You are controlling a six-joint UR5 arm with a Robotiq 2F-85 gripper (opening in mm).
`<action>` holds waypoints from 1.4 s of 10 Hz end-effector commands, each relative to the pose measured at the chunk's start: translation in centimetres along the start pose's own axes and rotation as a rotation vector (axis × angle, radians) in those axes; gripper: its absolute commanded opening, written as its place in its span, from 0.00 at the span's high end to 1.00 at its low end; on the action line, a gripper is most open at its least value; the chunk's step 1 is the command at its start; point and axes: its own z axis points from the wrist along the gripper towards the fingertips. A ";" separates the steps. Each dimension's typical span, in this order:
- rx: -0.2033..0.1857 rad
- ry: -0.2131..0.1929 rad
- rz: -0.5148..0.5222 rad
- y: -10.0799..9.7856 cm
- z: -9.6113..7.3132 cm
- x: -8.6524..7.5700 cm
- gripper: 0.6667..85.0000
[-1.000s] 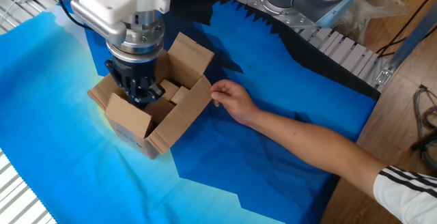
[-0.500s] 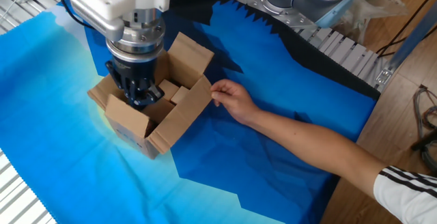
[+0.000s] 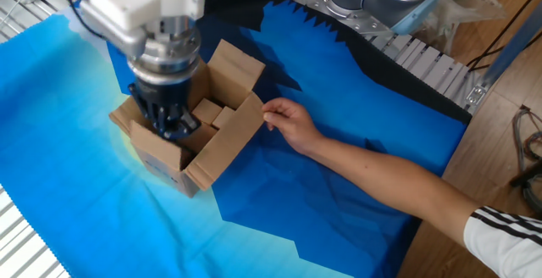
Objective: Open a box
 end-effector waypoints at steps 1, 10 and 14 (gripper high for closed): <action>-0.016 0.017 0.002 1.3 1.0 -2.4 0.99; -0.019 0.011 -0.051 1.7 3.8 -6.1 0.99; -0.012 0.017 -0.066 1.9 7.5 -6.3 0.99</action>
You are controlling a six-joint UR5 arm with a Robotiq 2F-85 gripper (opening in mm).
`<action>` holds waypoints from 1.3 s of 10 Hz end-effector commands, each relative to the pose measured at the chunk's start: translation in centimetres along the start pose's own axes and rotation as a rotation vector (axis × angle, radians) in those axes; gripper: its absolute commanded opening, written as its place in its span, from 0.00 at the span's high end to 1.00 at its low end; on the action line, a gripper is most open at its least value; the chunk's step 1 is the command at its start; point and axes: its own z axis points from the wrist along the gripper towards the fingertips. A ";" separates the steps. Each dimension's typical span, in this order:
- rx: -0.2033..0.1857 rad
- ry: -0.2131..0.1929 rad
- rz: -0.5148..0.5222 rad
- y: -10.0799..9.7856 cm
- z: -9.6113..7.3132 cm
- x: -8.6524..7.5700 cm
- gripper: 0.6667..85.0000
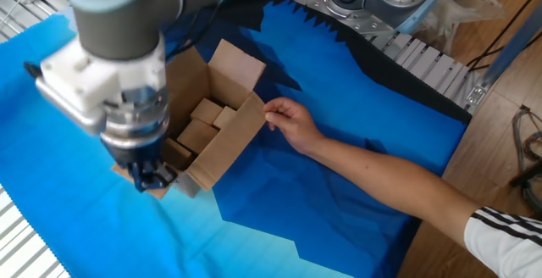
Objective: Open a box
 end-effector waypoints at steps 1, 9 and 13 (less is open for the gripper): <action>0.000 0.008 -0.008 0.1 2.5 -0.1 0.99; 0.038 0.084 -0.066 -1.3 0.1 1.5 0.99; 0.081 0.112 -0.084 -3.4 -2.8 2.3 0.99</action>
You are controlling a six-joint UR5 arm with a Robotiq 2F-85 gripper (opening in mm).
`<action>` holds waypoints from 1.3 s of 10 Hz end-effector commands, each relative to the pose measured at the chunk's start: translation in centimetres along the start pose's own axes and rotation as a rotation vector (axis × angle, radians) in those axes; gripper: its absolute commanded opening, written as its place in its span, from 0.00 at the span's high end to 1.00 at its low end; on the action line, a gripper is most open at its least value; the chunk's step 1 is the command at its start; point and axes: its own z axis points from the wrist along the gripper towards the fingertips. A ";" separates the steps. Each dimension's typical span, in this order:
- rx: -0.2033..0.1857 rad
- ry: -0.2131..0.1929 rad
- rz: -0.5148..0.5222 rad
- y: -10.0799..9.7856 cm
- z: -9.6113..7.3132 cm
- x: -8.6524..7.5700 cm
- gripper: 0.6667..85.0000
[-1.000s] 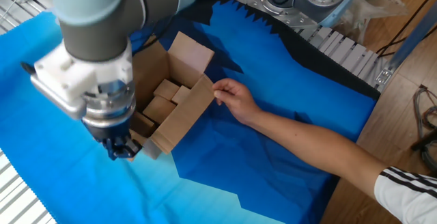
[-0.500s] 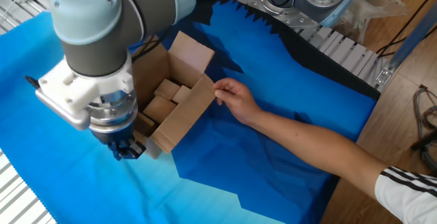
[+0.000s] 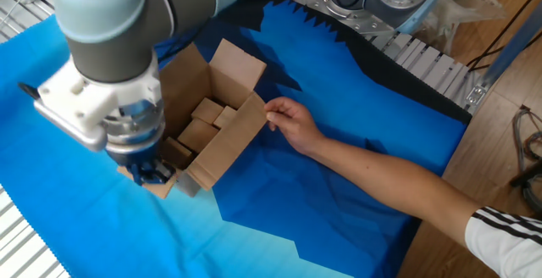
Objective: Open a box
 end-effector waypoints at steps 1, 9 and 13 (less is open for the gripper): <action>0.026 0.039 -0.005 -2.0 -2.9 1.7 0.99; -0.139 0.090 0.286 0.5 -6.9 7.6 0.99; -0.125 0.047 0.277 0.5 -7.6 7.9 0.99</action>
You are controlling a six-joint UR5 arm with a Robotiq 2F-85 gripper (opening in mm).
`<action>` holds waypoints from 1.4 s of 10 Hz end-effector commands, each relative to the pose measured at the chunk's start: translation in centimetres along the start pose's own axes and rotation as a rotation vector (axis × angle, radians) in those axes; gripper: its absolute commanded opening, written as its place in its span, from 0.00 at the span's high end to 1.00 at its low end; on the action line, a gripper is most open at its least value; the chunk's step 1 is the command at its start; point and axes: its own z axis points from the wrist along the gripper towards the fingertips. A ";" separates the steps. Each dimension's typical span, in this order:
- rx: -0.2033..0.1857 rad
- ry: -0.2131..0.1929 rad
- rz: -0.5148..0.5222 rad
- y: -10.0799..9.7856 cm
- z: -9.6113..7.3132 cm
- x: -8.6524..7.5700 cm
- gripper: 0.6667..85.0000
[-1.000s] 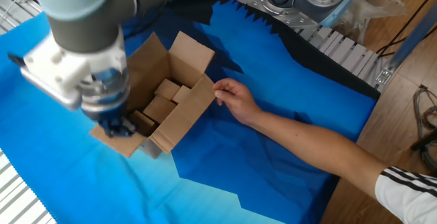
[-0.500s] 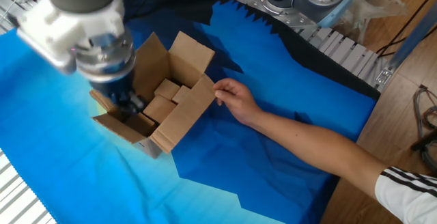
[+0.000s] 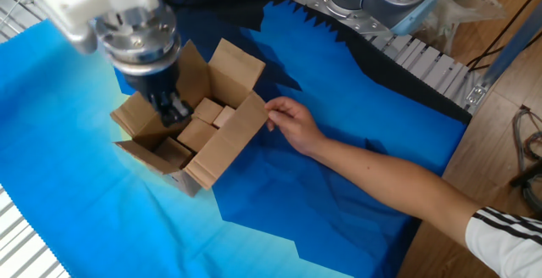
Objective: Open a box
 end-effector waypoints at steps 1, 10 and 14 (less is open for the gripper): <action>-0.039 -0.028 0.012 1.0 1.1 -0.4 0.99; -0.029 -0.043 -0.056 0.8 5.4 -2.0 0.99; -0.052 -0.073 -0.077 1.5 5.4 -2.8 0.99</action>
